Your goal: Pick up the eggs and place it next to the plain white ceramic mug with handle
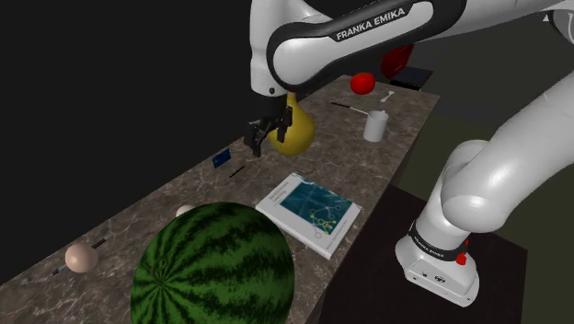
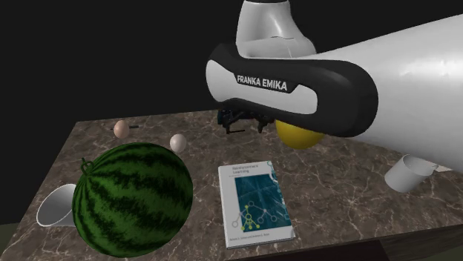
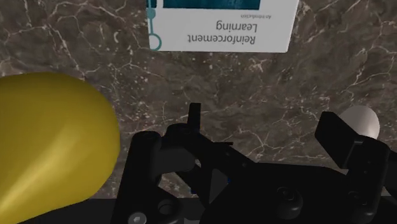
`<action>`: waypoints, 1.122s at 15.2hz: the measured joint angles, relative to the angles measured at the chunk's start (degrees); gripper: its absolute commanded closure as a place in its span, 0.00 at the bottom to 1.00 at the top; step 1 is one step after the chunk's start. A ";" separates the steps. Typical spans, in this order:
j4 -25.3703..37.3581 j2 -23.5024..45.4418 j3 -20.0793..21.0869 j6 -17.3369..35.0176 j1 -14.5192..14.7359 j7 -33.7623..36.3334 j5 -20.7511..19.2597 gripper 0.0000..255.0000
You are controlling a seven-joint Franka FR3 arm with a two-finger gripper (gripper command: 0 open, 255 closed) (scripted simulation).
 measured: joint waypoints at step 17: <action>25.68 35.41 7.78 7.65 7.53 16.49 -13.98 0.00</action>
